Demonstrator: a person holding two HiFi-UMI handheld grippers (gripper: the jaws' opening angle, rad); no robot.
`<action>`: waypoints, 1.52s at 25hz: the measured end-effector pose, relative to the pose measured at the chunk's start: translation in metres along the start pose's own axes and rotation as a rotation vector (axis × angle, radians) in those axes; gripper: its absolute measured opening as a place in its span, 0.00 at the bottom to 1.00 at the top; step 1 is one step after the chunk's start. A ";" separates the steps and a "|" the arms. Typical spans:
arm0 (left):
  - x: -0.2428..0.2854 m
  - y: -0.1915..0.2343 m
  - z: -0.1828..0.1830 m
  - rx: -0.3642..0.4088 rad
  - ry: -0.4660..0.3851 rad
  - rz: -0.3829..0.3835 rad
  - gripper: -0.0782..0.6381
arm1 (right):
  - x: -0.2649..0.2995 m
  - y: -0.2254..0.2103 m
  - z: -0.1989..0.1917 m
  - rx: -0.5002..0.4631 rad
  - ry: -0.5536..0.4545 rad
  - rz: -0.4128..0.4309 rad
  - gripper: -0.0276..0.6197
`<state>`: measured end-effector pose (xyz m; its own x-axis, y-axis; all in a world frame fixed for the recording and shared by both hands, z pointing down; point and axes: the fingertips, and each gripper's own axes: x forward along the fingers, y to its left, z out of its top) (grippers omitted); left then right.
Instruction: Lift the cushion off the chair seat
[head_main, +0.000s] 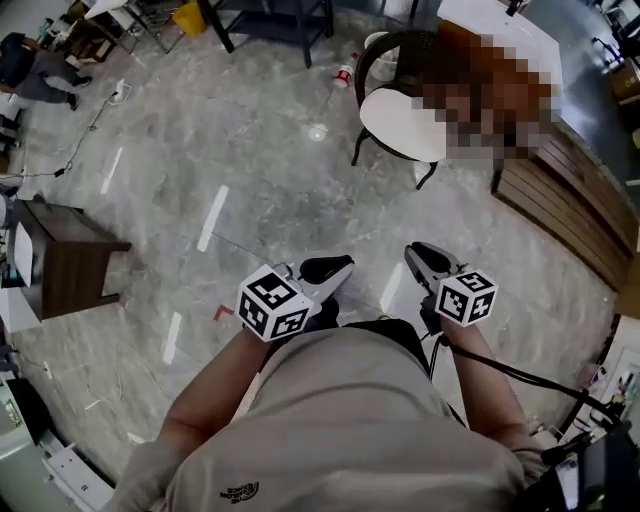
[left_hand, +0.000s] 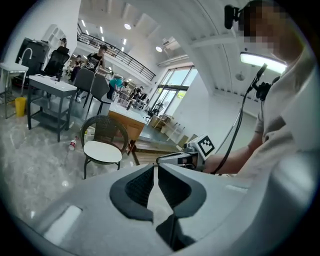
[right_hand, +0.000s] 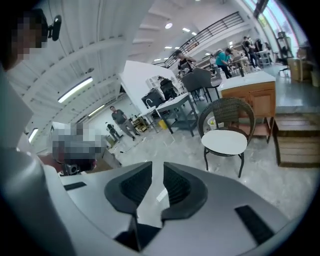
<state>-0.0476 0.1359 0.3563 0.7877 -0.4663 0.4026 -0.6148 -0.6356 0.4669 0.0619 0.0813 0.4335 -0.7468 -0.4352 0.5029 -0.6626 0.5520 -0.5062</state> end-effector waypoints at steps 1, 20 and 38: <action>-0.004 0.014 0.004 0.010 0.014 -0.015 0.12 | 0.013 -0.003 0.006 0.033 -0.017 -0.015 0.16; 0.072 0.160 0.075 -0.021 0.140 -0.061 0.12 | 0.197 -0.199 0.045 0.872 -0.321 -0.037 0.19; 0.276 0.254 0.126 -0.053 0.250 -0.183 0.12 | 0.283 -0.470 -0.022 1.174 -0.376 -0.266 0.29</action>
<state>0.0179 -0.2320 0.4867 0.8560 -0.1771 0.4857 -0.4697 -0.6590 0.5875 0.1630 -0.2860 0.8293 -0.4252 -0.7171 0.5522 -0.3024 -0.4625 -0.8334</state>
